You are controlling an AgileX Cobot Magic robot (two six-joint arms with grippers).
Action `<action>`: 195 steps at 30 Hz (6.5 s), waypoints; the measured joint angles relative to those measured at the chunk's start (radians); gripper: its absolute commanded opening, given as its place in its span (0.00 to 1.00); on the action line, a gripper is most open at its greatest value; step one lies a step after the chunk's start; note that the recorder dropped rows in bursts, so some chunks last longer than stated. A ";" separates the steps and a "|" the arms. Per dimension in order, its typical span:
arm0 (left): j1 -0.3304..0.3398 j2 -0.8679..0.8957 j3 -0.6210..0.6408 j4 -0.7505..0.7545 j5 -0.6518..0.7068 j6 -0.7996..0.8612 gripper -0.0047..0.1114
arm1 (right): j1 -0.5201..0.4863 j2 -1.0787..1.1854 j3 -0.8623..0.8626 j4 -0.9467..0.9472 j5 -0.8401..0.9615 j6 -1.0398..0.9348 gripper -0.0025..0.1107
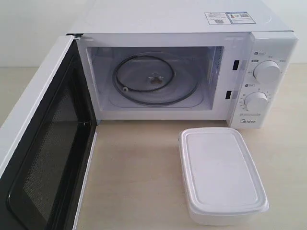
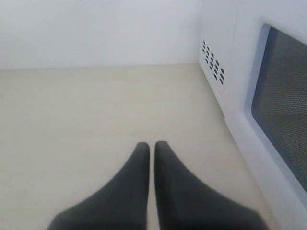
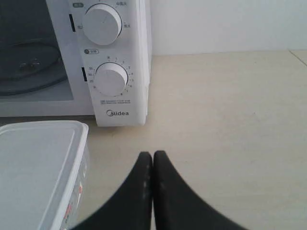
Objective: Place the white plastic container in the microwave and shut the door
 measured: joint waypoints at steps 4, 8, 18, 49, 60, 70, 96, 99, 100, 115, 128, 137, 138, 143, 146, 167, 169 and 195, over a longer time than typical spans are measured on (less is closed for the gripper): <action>0.000 0.000 0.000 0.000 0.000 0.000 0.08 | 0.000 0.000 0.000 0.000 0.000 0.000 0.02; 0.000 0.000 0.000 0.000 0.000 0.000 0.08 | 0.000 0.000 0.000 0.000 0.000 0.000 0.02; 0.000 0.000 0.000 0.000 0.000 0.000 0.08 | 0.000 0.000 0.000 0.000 0.000 0.000 0.02; 0.000 0.000 0.000 0.000 0.000 0.000 0.08 | 0.000 0.493 -0.083 0.045 -0.735 -0.196 0.02; 0.000 0.000 0.000 0.000 0.000 0.000 0.08 | 0.000 0.748 -0.092 0.047 -0.882 -0.174 0.02; 0.000 0.000 0.000 0.000 0.000 0.000 0.08 | 0.000 0.755 -0.094 0.047 -0.890 -0.012 0.02; 0.000 0.000 0.000 0.000 0.000 0.000 0.08 | 0.000 1.478 -0.097 -0.187 -1.342 0.001 0.02; 0.000 0.000 0.000 0.000 0.000 0.000 0.08 | 0.000 1.551 -0.098 -0.241 -1.367 0.024 0.02; 0.000 0.000 0.000 0.000 0.000 0.000 0.08 | 0.000 1.575 -0.098 -0.258 -1.378 0.028 0.02; 0.000 0.000 0.000 0.000 0.000 0.000 0.08 | 0.000 1.727 -0.101 -0.459 -1.369 0.084 0.02; 0.000 0.000 0.000 0.000 0.000 0.000 0.08 | 0.000 1.727 -0.101 -0.658 -1.284 0.185 0.02; 0.000 0.000 0.000 0.000 0.000 0.000 0.08 | 0.000 1.729 -0.101 -0.790 -1.288 0.238 0.02; 0.000 0.000 0.000 0.000 0.000 0.000 0.08 | 0.000 1.730 -0.101 -0.790 -1.290 0.240 0.02; 0.000 0.000 0.000 0.000 0.000 0.000 0.08 | 0.000 1.731 -0.132 -0.797 -1.292 0.231 0.02; 0.000 0.000 0.000 0.000 0.000 0.000 0.08 | 0.000 1.732 -0.165 -0.803 -1.292 0.228 0.02; 0.000 0.000 0.000 0.000 0.000 0.000 0.08 | 0.325 1.736 -0.398 -0.762 -1.077 0.429 0.02; 0.000 0.000 0.000 0.000 0.000 0.000 0.08 | 0.346 1.741 -0.398 -0.737 -1.096 0.426 0.02; 0.000 0.000 0.000 0.000 0.000 0.000 0.08 | 0.474 1.797 -0.353 -0.368 -1.258 0.321 0.02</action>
